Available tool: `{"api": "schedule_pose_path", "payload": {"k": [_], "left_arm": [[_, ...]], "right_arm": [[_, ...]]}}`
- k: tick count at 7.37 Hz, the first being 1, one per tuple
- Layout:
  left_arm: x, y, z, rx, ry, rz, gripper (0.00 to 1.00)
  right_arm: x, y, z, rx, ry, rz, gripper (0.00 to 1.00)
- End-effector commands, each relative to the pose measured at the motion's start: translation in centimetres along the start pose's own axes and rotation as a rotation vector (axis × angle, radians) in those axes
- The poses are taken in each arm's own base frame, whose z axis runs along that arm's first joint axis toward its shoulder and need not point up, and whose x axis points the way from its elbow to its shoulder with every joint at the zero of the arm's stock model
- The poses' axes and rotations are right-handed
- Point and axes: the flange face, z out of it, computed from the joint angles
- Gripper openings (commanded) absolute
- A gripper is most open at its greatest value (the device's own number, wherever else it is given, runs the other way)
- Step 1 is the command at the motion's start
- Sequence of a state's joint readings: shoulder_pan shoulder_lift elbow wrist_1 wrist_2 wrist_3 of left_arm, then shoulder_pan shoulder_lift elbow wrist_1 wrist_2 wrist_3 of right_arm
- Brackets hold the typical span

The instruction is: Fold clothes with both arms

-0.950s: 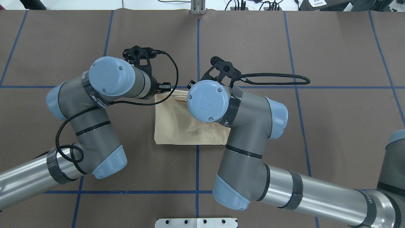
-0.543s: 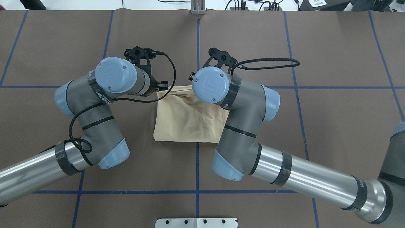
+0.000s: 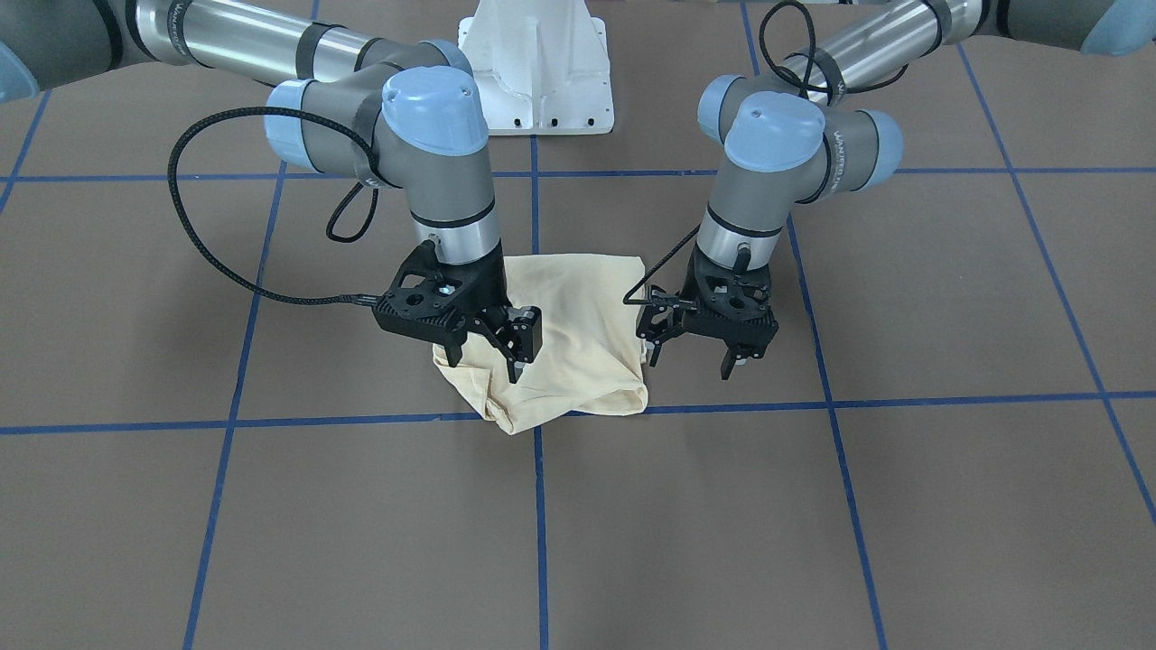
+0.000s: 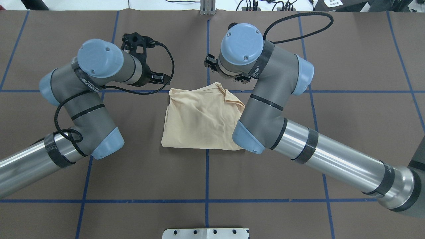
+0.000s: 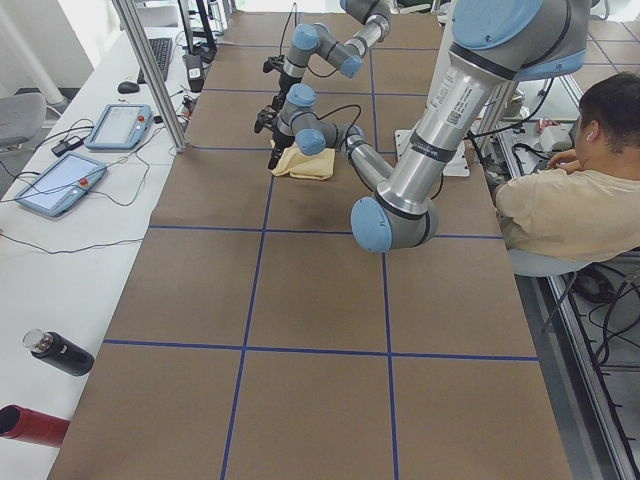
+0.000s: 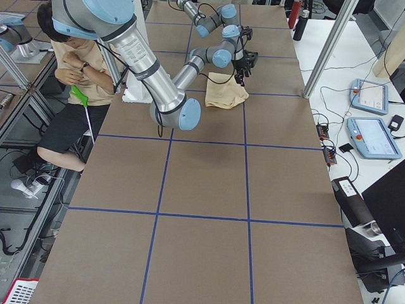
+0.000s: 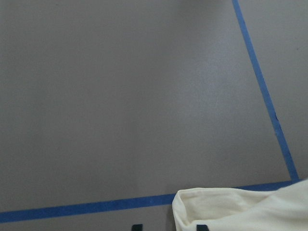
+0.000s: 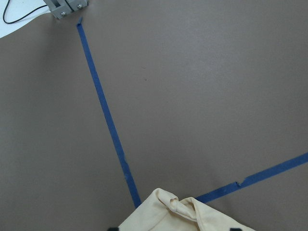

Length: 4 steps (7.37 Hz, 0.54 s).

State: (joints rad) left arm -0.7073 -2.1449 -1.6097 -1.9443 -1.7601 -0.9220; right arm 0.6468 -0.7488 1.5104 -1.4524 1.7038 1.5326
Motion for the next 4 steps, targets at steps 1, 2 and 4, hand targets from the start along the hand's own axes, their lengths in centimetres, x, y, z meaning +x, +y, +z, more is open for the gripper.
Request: {"api": "schedule_pose_path", "payload": {"k": [1, 2, 4], "left_arm": [[-1.1, -0.2, -2.5, 0.000, 0.028, 0.019, 1.00], [-2.7, 1.3, -4.1, -0.004, 0.036, 0.019, 1.00], [-6.8, 4.0, -9.1, -0.005, 0.001, 0.109, 1.00]], "right_arm": [[1.1, -2.4, -1.2, -0.029, -0.009, -0.031, 1.00], [4.3, -3.8, -2.5, -0.057, 0.004, -0.067, 1.00], [13.3, -7.1, -9.4, -0.075, 0.066, -0.211, 1.00]]}}
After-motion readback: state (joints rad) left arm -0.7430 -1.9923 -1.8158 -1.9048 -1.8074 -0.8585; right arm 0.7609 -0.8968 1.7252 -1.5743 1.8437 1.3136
